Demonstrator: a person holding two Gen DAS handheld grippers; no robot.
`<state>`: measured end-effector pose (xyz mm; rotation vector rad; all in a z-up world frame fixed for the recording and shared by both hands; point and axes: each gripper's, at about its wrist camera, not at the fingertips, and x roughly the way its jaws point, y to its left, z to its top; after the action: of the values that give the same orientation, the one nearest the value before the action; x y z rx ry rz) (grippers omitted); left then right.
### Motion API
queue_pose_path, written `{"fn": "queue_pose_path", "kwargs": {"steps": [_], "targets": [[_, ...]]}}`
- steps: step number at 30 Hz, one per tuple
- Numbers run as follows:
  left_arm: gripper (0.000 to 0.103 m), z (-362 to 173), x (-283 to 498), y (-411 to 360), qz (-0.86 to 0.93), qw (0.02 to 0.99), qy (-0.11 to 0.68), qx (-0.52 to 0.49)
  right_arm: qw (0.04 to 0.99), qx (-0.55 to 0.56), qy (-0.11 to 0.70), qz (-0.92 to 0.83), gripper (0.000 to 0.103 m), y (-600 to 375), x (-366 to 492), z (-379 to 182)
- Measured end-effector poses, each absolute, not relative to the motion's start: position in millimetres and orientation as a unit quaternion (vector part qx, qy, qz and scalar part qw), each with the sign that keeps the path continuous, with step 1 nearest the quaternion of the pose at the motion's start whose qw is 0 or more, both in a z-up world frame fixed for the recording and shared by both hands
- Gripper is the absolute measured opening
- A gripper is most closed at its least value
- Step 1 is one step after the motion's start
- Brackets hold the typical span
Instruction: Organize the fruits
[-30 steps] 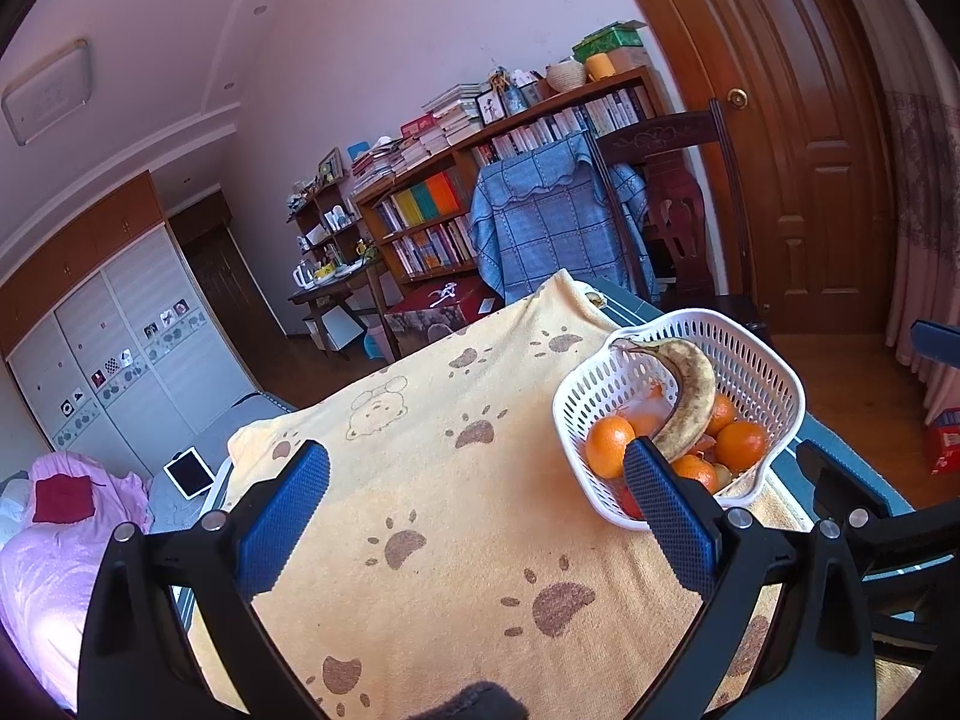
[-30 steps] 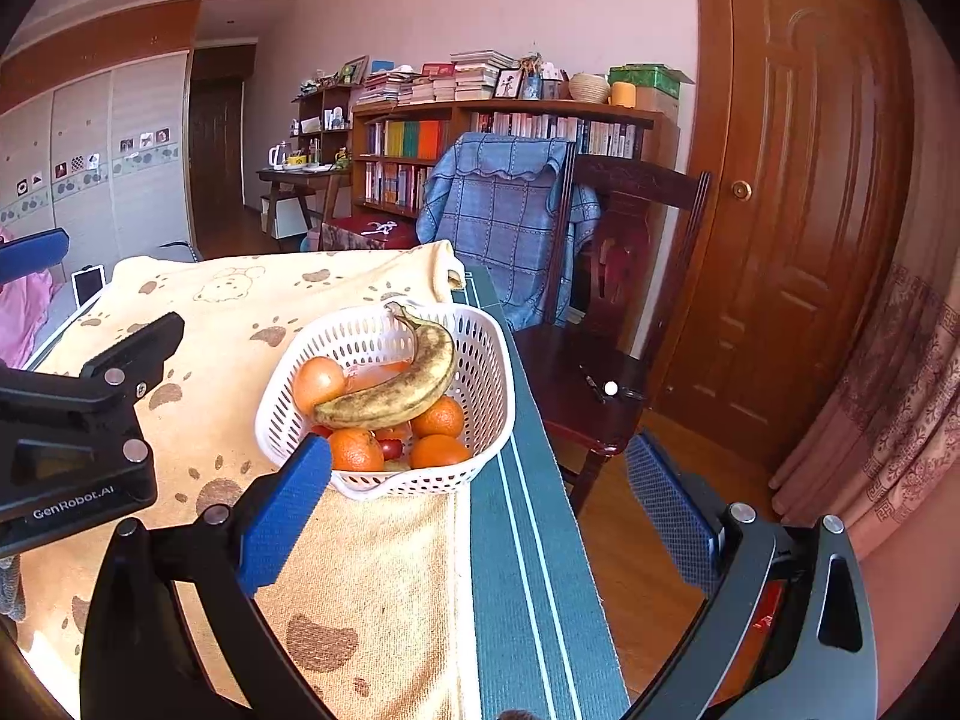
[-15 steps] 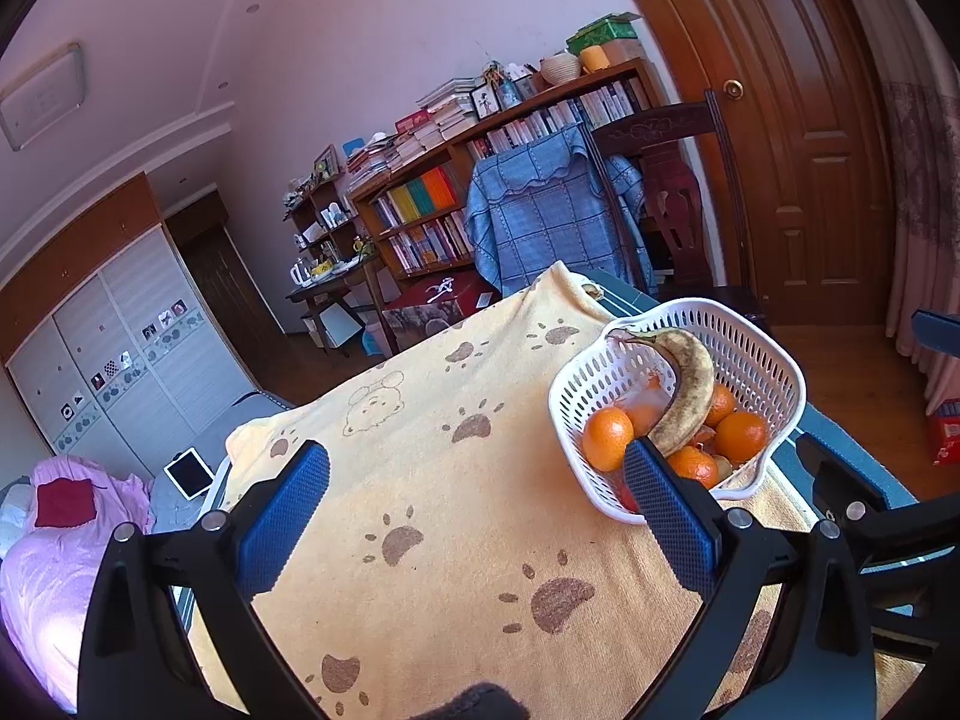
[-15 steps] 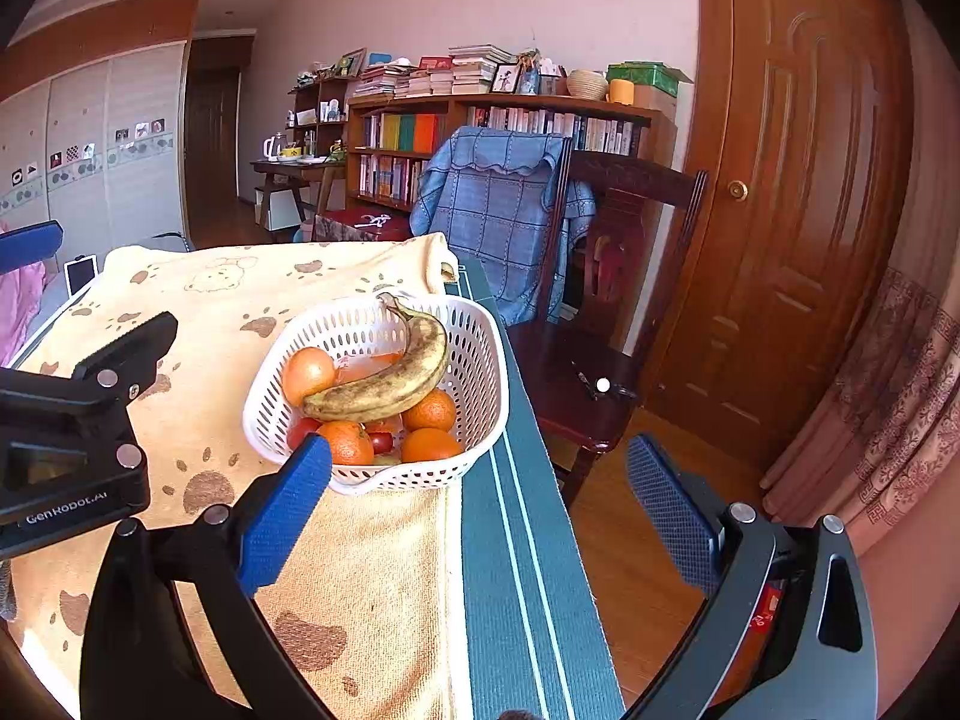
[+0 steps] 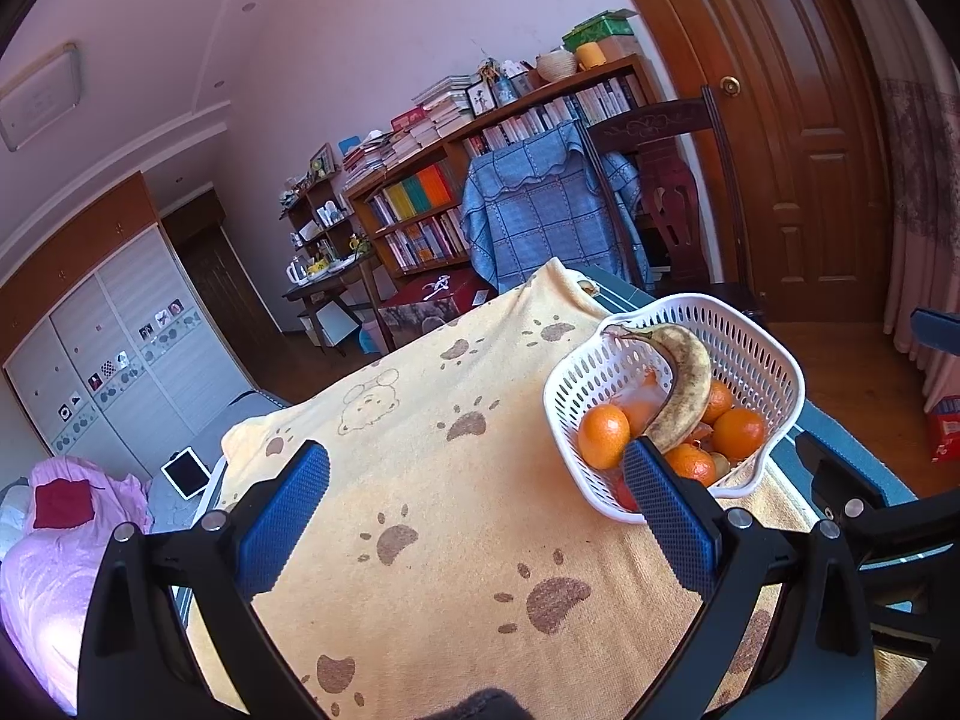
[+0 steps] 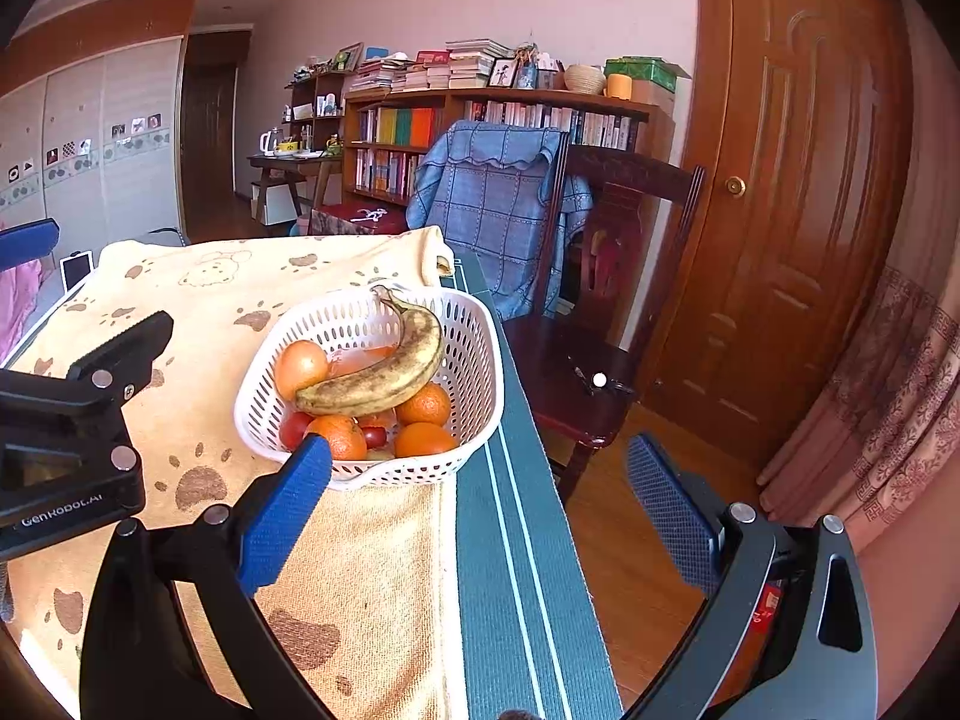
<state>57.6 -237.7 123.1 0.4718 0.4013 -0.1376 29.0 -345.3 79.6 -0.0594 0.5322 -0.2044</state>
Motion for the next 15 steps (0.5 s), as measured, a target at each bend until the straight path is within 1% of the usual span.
{"fn": "queue_pose_path", "kwargs": {"steps": [8,15], "targets": [[0.098,121,58,-237,-0.076,0.949,0.201,0.233,0.957,-0.034,0.269,-0.1,0.1,-342,31,75],[0.098,117,63,-225,-0.078,0.946,0.23,0.214,0.955,-0.035,0.284,-0.082,0.1,-334,35,68]]}}
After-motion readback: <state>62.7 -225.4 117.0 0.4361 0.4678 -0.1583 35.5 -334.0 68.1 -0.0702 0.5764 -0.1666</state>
